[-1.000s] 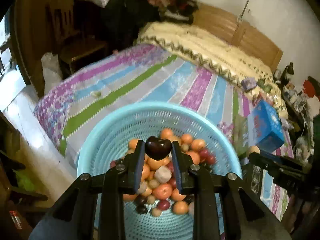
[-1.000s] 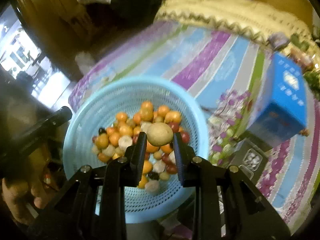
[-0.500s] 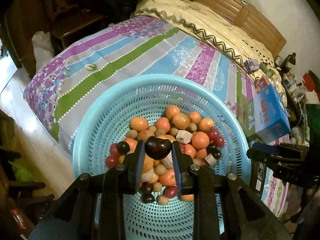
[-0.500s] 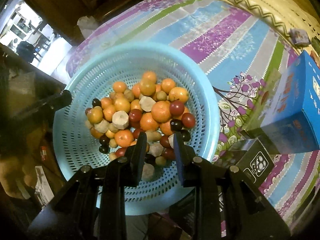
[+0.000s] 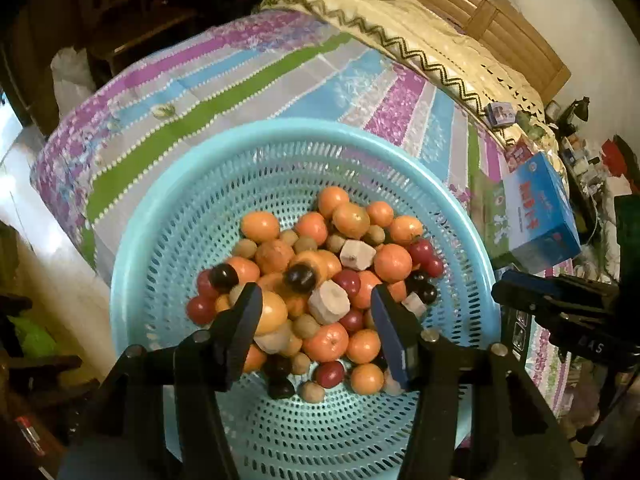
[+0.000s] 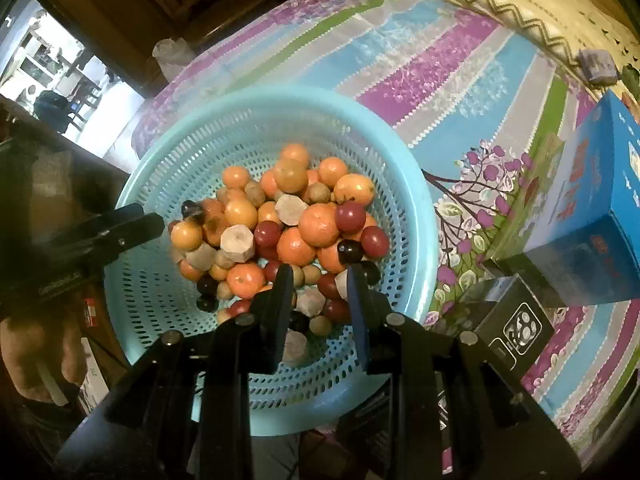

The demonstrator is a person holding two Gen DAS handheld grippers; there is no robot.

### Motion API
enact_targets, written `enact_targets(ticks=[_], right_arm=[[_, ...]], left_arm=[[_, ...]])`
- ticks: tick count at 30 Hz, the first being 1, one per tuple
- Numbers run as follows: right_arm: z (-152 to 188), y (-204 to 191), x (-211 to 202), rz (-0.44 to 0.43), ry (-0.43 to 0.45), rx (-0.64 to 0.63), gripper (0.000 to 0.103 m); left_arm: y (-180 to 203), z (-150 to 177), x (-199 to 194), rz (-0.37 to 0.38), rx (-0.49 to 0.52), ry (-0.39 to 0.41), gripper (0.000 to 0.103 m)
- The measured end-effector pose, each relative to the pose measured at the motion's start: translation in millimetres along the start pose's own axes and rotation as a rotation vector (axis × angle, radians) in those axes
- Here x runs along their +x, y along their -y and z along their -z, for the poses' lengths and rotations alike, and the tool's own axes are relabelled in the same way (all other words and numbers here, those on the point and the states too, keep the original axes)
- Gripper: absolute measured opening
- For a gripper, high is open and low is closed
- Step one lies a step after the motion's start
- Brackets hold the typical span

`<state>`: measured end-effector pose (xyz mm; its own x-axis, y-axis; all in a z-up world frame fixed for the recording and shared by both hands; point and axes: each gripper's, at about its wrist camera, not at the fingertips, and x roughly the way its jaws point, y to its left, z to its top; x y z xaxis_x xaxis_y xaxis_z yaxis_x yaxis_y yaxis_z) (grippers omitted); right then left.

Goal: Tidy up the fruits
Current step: 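Open both tools above the basket to drop the tan fruit and plum, then withdraw both open tools from the basket back to the remaining fruit row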

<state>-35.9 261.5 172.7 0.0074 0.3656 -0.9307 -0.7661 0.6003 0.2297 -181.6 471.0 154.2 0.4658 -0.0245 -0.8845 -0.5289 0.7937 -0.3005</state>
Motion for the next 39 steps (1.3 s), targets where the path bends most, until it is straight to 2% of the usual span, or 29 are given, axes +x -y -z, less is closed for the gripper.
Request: enact_targets(ticks=[10, 14, 15, 16, 18, 23, 26, 29, 32, 33, 34, 37, 39], right_arm=[[0, 0, 1, -0.005, 0.004, -0.004, 0.029], [2, -2, -3, -0.03, 0.037, -0.013, 0.03], [5, -2, -7, -0.036, 0.059, -0.02, 0.041], [8, -2, -10, -0.032, 0.086, -0.025, 0.057], [19, 0, -18, 0.017, 0.151, -0.032, 0.072], [47, 11, -42, 0.102, 0.294, -0.008, 0.072], [70, 21, -64, 0.172, 0.398, 0.016, 0.077], [99, 33, -92, 0.287, 0.526, 0.046, 0.082], [129, 43, -118, 0.432, 0.656, 0.075, 0.092], [139, 45, -127, 0.491, 0.696, 0.081, 0.096], [147, 47, -134, 0.545, 0.726, 0.085, 0.1], [170, 54, -151, 0.7, 0.788, 0.098, 0.103], [180, 60, -159, 0.762, 0.787, 0.112, 0.103]], left_arm=[[-2, -1, 1, 0.006, -0.014, 0.01, 0.058], [-1, 2, 5, 0.012, -0.017, 0.003, 0.058], [-1, 3, 7, 0.014, -0.019, 0.001, 0.058], [0, 3, 7, 0.014, -0.018, 0.001, 0.058], [2, 5, 10, 0.013, -0.017, 0.004, 0.059], [12, 9, 12, 0.024, -0.026, 0.023, 0.059], [26, 12, 4, 0.028, 0.0, 0.079, 0.059], [50, 17, -11, 0.047, 0.034, 0.181, 0.06], [81, 24, -31, 0.058, 0.085, 0.312, 0.082], [93, 29, -39, 0.06, 0.098, 0.374, 0.084], [102, 30, -43, 0.062, 0.108, 0.403, 0.085], [137, 36, -45, 0.111, 0.183, 0.395, 0.086], [160, 42, -45, 0.101, 0.231, 0.396, 0.089]])
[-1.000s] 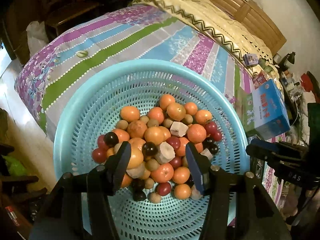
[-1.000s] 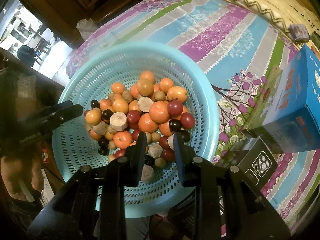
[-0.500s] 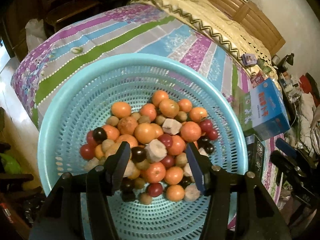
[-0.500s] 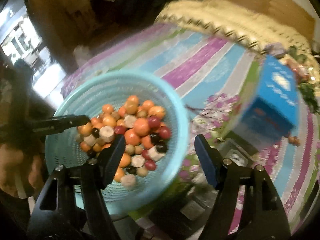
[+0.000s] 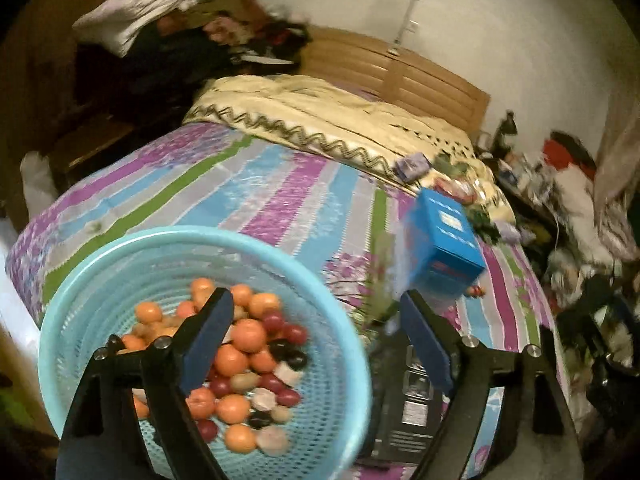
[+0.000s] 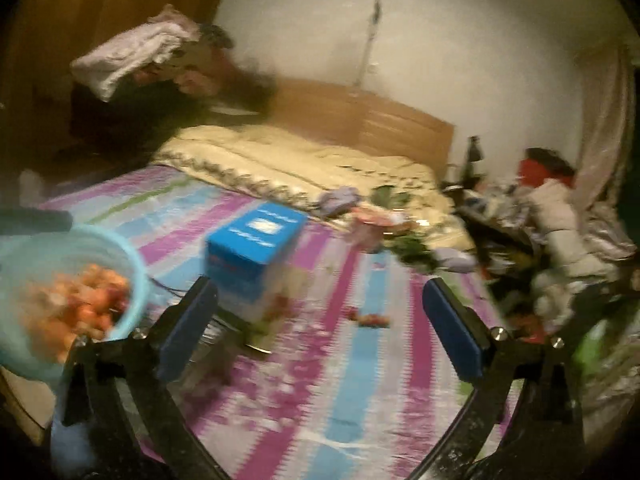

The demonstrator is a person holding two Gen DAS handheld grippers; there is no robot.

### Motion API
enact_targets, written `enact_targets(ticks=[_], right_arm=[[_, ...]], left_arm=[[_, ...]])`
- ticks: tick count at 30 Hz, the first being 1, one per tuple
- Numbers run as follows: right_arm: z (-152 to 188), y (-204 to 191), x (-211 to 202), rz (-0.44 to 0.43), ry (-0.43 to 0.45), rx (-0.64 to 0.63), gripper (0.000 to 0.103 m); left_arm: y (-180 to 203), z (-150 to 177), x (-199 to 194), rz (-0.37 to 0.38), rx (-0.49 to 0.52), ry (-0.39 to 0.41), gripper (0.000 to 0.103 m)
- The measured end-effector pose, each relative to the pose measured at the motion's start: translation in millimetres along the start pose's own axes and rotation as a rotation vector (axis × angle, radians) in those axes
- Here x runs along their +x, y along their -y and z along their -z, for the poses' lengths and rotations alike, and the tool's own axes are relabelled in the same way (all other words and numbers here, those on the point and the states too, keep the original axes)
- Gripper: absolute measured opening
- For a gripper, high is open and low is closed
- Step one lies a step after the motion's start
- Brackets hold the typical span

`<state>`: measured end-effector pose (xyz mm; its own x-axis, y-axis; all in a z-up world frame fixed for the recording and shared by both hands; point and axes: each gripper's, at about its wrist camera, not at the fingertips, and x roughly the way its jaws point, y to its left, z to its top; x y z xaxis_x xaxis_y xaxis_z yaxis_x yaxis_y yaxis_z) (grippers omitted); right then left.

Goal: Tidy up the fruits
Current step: 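Withdraw both open tools from the basket back to the remaining fruit row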

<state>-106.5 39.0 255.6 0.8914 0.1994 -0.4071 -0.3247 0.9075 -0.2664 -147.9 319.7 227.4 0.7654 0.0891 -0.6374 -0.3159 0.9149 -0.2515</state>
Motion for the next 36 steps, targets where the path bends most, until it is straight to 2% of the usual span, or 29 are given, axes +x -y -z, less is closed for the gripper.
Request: enact_targets(ticks=[5, 14, 24, 27, 29, 32, 36], right_arm=[[11, 29, 1, 0.049, -0.058, 0.025, 0.103], [39, 68, 0, 0.047, -0.121, 0.089, 0.103], [57, 91, 16, 0.016, -0.188, 0.123, 0.103], [70, 104, 30, -0.026, -0.228, 0.177, 0.103], [86, 114, 45, -0.023, -0.267, 0.217, 0.103], [129, 133, 73, -0.01, -0.38, 0.258, 0.103], [177, 157, 78, 0.024, -0.471, 0.287, 0.102]], left_arm=[[42, 5, 4, 0.005, 0.07, -0.03, 0.09], [100, 20, 3, 0.019, 0.152, -0.043, 0.09], [154, 36, 21, 0.061, 0.252, -0.087, 0.09], [174, 45, 28, 0.095, 0.275, -0.101, 0.09], [195, 60, 39, 0.148, 0.301, -0.134, 0.09], [227, 92, 63, 0.21, 0.348, -0.207, 0.09], [264, 142, 108, 0.247, 0.424, -0.331, 0.09]])
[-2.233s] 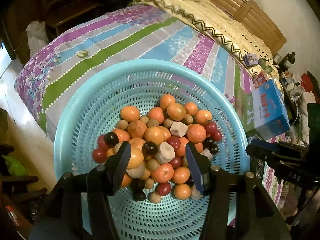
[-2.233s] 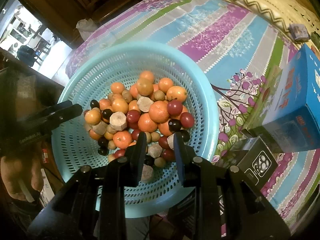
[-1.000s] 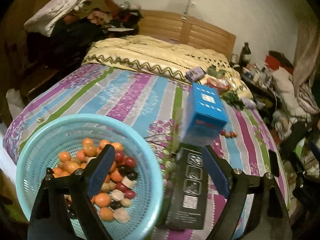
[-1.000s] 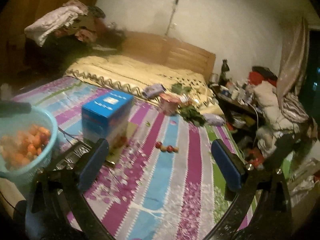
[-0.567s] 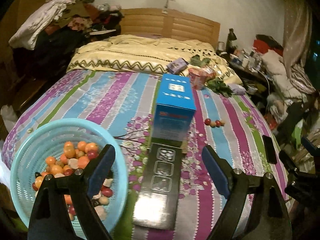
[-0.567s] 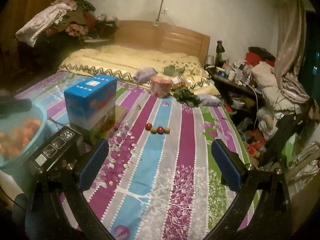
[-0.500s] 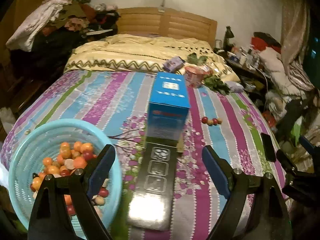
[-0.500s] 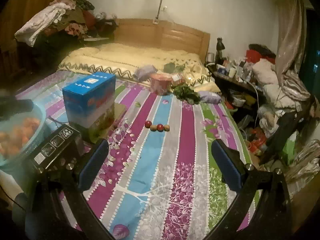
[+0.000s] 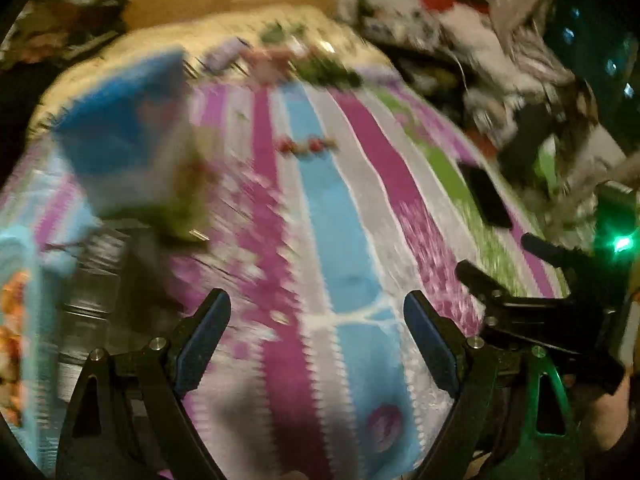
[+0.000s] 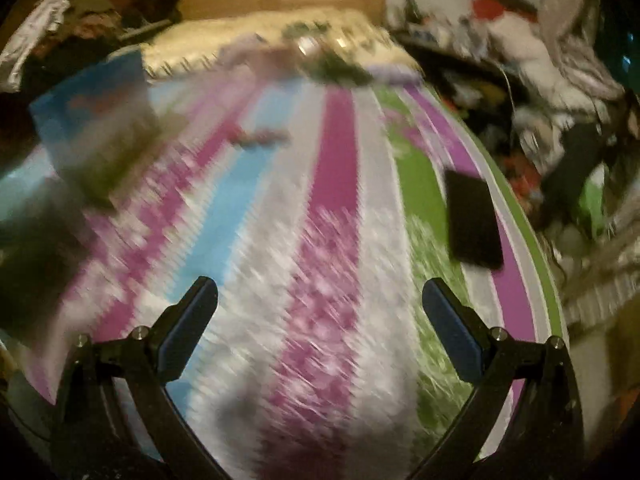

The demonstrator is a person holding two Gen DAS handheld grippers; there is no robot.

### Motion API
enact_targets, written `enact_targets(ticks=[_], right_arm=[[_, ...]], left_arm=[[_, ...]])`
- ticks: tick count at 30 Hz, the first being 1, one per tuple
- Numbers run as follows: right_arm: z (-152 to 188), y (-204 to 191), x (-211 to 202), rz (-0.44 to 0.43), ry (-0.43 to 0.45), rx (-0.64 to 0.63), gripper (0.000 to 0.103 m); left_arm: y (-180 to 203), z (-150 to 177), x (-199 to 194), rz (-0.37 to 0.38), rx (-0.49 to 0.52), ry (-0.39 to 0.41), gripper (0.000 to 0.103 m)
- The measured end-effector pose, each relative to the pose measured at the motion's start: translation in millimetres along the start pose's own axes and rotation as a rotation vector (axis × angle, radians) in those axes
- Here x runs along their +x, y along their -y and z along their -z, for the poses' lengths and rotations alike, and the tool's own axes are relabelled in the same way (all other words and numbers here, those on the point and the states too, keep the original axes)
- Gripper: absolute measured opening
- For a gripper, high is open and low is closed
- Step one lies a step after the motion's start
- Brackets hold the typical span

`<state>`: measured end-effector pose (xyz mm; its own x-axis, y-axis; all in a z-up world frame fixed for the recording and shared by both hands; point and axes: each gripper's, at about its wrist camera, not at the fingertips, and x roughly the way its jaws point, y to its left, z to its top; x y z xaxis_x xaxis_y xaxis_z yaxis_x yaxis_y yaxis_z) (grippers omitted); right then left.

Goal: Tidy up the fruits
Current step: 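Withdraw both open tools from the basket back to the remaining fruit row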

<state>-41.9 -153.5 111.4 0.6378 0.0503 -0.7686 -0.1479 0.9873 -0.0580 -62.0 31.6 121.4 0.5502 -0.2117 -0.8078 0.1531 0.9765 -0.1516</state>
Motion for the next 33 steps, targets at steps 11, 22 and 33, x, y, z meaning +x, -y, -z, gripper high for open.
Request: enact_targets(ticks=[11, 22, 33], right_arm=[[42, 39, 24, -0.01, -0.004, 0.056, 0.103], [60, 51, 48, 0.006, -0.028, 0.083, 0.103], [62, 52, 51, 0.001, -0.013, 0.088, 0.103]], left_arm=[[4, 23, 113, -0.142, -0.077, -0.061, 0.09], [3, 32, 118, -0.172, -0.091, -0.053, 0.103], [-1, 28, 125, -0.163, -0.09, -0.044, 0.103]])
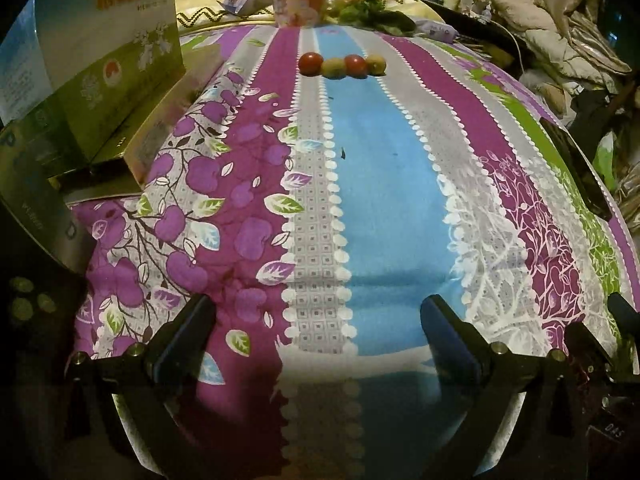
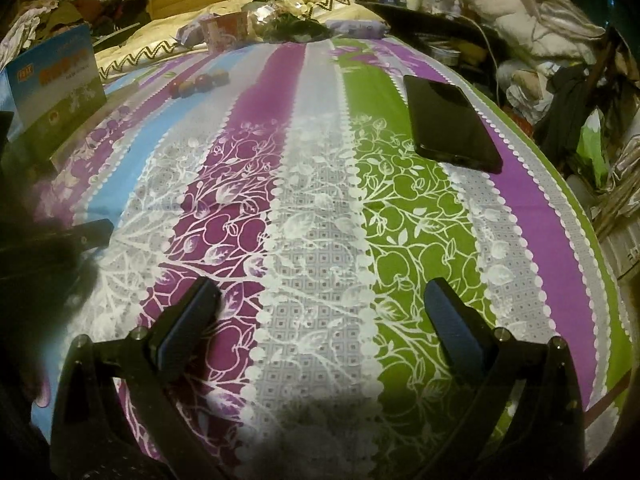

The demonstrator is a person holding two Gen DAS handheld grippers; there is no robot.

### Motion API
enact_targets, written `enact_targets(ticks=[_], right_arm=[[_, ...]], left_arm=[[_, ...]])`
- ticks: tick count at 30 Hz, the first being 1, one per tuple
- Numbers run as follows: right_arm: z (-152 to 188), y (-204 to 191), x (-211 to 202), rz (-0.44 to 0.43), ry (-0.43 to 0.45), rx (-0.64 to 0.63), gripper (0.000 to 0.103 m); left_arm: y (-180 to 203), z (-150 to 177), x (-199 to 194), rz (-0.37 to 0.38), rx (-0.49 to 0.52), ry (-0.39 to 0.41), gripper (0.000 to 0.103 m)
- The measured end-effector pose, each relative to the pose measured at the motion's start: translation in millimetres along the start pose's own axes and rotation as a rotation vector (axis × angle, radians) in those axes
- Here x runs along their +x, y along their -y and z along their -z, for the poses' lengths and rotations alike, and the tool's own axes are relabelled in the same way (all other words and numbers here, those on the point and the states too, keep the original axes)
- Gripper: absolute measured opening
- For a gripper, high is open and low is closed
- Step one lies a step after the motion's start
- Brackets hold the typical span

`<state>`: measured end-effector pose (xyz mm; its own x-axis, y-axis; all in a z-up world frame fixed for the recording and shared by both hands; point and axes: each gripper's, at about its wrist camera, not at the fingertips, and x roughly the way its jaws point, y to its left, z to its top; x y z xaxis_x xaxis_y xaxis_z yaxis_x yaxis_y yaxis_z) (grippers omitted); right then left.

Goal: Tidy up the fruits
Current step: 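Withdraw both open tools from the basket back to the remaining fruit row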

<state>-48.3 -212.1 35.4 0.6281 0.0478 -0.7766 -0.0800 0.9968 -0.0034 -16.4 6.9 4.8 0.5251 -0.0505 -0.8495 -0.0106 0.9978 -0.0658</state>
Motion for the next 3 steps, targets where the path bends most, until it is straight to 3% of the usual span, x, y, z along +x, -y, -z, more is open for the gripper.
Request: enact_targets(ticks=[3], right_arm=[[0.0, -0.1, -0.1, 0.0, 0.0, 0.0, 0.103]], left_arm=[[0.6, -1.0, 1.1, 0.001, 0.001, 0.003, 0.103]])
